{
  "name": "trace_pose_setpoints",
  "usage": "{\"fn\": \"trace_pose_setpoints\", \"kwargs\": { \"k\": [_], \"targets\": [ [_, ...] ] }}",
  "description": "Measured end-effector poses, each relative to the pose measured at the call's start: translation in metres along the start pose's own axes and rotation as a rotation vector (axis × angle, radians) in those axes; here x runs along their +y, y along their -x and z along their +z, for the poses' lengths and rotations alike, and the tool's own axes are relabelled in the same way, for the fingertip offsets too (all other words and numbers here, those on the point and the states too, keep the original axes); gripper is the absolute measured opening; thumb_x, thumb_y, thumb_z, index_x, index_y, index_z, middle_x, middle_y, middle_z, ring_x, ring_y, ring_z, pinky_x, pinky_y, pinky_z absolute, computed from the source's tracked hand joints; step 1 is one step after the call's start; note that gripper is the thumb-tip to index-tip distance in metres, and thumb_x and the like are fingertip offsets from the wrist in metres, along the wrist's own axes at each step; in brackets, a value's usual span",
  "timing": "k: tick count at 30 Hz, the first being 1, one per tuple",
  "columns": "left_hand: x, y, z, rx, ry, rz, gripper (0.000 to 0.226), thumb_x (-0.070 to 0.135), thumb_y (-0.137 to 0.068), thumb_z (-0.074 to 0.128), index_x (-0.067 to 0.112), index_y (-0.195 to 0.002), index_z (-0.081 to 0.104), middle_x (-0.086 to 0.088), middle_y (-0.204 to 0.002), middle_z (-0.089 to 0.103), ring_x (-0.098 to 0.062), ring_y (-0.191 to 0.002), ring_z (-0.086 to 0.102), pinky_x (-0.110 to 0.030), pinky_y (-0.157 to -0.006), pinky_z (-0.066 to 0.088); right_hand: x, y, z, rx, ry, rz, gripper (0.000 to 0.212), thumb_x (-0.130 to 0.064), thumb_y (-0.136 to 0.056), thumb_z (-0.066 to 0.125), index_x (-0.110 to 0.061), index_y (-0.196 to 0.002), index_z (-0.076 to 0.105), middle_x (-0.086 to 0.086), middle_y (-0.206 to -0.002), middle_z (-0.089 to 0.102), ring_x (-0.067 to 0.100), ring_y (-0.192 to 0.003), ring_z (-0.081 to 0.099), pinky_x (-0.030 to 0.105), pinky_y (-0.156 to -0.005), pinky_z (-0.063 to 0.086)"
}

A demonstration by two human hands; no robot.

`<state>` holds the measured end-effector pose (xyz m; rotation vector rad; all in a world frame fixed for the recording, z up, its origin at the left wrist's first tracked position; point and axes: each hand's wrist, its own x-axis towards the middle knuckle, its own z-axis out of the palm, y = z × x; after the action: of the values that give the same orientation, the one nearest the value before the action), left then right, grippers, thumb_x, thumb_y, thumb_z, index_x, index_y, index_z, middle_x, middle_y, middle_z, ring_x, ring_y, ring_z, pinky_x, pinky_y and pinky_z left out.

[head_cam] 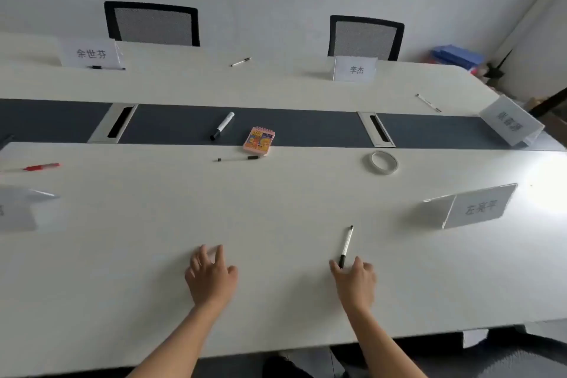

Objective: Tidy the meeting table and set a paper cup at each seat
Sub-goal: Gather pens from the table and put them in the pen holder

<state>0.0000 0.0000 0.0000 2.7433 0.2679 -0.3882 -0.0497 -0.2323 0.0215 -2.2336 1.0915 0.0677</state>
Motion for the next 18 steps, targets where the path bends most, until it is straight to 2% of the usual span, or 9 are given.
{"fn": "trace_pose_setpoints", "kwargs": {
  "k": [3, 5, 7, 9, 11, 14, 16, 18],
  "targets": [
    [0.004, -0.01, 0.001, 0.037, -0.006, -0.077, 0.053, 0.03, -0.087, 0.042, 0.02, -0.138, 0.037, -0.015, -0.152, 0.023, -0.032, -0.14, 0.019, -0.043, -0.11, 0.019, -0.007, -0.024, 0.001, -0.04, 0.045, -0.008, 0.03, -0.025, -0.083, 0.056, -0.002, -0.102, 0.052, 0.016, -0.116, 0.047, 0.032, -0.114, 0.04, 0.035, -0.076, 0.041],
    [0.003, -0.014, 0.003, 0.107, 0.002, -0.06, 0.055, 0.031, -0.078, 0.039, 0.014, -0.129, 0.052, -0.022, -0.143, 0.04, -0.041, -0.131, 0.035, -0.051, -0.104, 0.029, -0.014, -0.036, 0.005, -0.089, 0.066, -0.03, 0.027, -0.014, -0.082, 0.049, -0.005, -0.107, 0.053, 0.015, -0.114, 0.047, 0.032, -0.111, 0.044, 0.036, -0.079, 0.043],
    [-0.003, -0.015, 0.009, 0.066, -0.074, 0.003, 0.056, 0.033, -0.068, 0.038, 0.008, -0.108, 0.068, -0.028, -0.119, 0.061, -0.047, -0.106, 0.058, -0.058, -0.083, 0.048, -0.022, -0.045, 0.01, -0.129, 0.098, -0.093, 0.031, -0.008, -0.082, 0.045, -0.008, -0.112, 0.055, 0.015, -0.113, 0.05, 0.032, -0.109, 0.048, 0.033, -0.078, 0.041],
    [-0.008, -0.011, 0.008, 0.01, -0.123, 0.009, 0.055, 0.034, -0.065, 0.035, 0.008, -0.097, 0.072, -0.026, -0.105, 0.068, -0.044, -0.09, 0.067, -0.053, -0.066, 0.055, -0.033, -0.052, 0.015, -0.159, 0.12, -0.17, 0.033, -0.007, -0.083, 0.044, -0.009, -0.113, 0.057, 0.014, -0.113, 0.051, 0.031, -0.108, 0.05, 0.031, -0.077, 0.041],
    [-0.012, -0.007, 0.011, -0.013, -0.161, 0.028, 0.055, 0.035, -0.065, 0.036, 0.009, -0.097, 0.072, -0.024, -0.104, 0.069, -0.042, -0.089, 0.068, -0.05, -0.064, 0.055, -0.047, -0.057, 0.02, -0.19, 0.097, -0.252, 0.033, -0.007, -0.084, 0.045, -0.008, -0.115, 0.057, 0.013, -0.116, 0.051, 0.031, -0.105, 0.052, 0.031, -0.077, 0.042],
    [-0.014, -0.003, 0.01, -0.051, -0.195, 0.086, 0.054, 0.038, -0.064, 0.037, 0.013, -0.097, 0.072, -0.021, -0.103, 0.07, -0.038, -0.088, 0.069, -0.046, -0.063, 0.056, -0.075, -0.06, 0.028, -0.252, 0.079, -0.389, 0.032, -0.005, -0.086, 0.044, -0.006, -0.117, 0.054, 0.013, -0.119, 0.048, 0.032, -0.093, 0.057, 0.027, -0.068, 0.036],
    [-0.016, -0.006, 0.002, -0.018, -0.176, 0.125, 0.051, 0.039, -0.062, 0.038, 0.019, -0.096, 0.07, -0.016, -0.099, 0.072, -0.033, -0.087, 0.068, -0.04, -0.059, 0.057, -0.101, -0.065, 0.038, -0.309, 0.098, -0.489, 0.031, -0.004, -0.087, 0.043, -0.006, -0.117, 0.051, 0.014, -0.12, 0.047, 0.035, -0.091, 0.057, 0.028, -0.067, 0.035],
    [-0.019, -0.015, -0.009, 0.089, -0.136, 0.202, 0.043, 0.036, -0.061, 0.039, 0.024, -0.095, 0.063, -0.006, -0.09, 0.072, -0.023, -0.087, 0.055, -0.033, -0.056, 0.055, -0.127, -0.071, 0.048, -0.373, 0.155, -0.583, 0.03, -0.004, -0.087, 0.041, -0.006, -0.116, 0.047, 0.015, -0.121, 0.048, 0.037, -0.093, 0.056, 0.034, -0.069, 0.039]
  ]
}}
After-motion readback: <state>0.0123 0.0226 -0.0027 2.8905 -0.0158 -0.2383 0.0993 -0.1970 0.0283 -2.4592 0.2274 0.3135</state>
